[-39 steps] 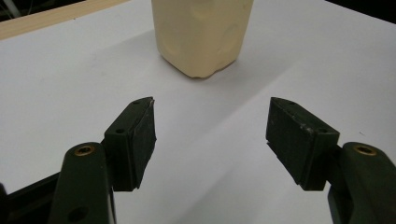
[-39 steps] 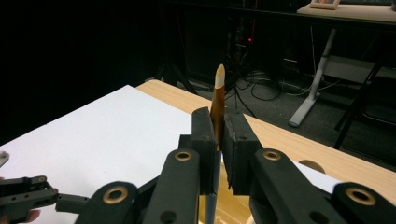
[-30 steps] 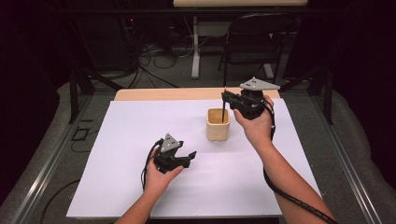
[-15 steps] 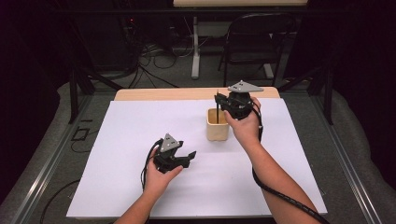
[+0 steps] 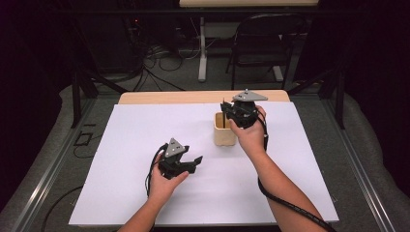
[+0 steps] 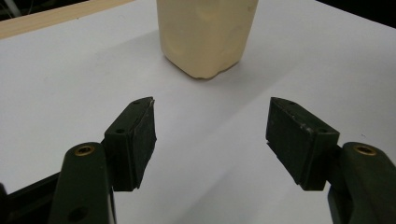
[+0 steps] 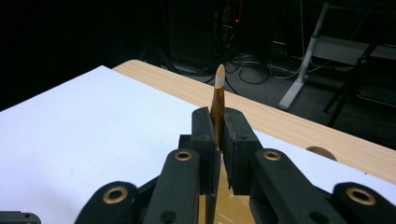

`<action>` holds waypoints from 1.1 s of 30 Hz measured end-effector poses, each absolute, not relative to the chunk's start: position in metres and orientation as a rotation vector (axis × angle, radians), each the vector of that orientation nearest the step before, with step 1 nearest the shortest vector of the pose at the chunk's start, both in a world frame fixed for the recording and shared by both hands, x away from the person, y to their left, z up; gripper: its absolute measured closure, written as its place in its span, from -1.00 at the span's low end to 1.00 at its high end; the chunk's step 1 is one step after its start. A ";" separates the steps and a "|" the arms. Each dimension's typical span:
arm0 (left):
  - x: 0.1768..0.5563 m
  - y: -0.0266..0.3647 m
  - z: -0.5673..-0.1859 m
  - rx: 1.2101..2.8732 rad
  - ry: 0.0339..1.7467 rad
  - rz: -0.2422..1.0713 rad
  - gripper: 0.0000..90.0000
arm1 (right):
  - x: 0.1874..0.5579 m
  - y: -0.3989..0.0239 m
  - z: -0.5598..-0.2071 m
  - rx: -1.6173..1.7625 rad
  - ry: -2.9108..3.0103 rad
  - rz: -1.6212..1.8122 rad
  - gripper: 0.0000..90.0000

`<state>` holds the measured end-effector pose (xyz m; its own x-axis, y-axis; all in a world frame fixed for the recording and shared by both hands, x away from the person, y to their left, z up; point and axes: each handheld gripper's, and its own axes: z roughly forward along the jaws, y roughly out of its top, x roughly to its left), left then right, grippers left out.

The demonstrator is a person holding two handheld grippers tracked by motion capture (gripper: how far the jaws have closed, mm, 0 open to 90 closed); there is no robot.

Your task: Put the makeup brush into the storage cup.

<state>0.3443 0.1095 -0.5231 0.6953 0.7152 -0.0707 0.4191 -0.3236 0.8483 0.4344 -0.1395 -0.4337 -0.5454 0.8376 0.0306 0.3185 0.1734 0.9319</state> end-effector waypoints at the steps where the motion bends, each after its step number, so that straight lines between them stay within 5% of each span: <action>1: 0.344 0.109 -0.523 1.964 0.875 0.396 -0.26 | 0.435 -0.140 -0.437 1.092 1.962 1.352 0.87; 33: 0.344 0.109 -0.524 1.964 0.878 0.397 -0.26 | 0.433 -0.147 -0.470 1.135 2.017 1.292 0.87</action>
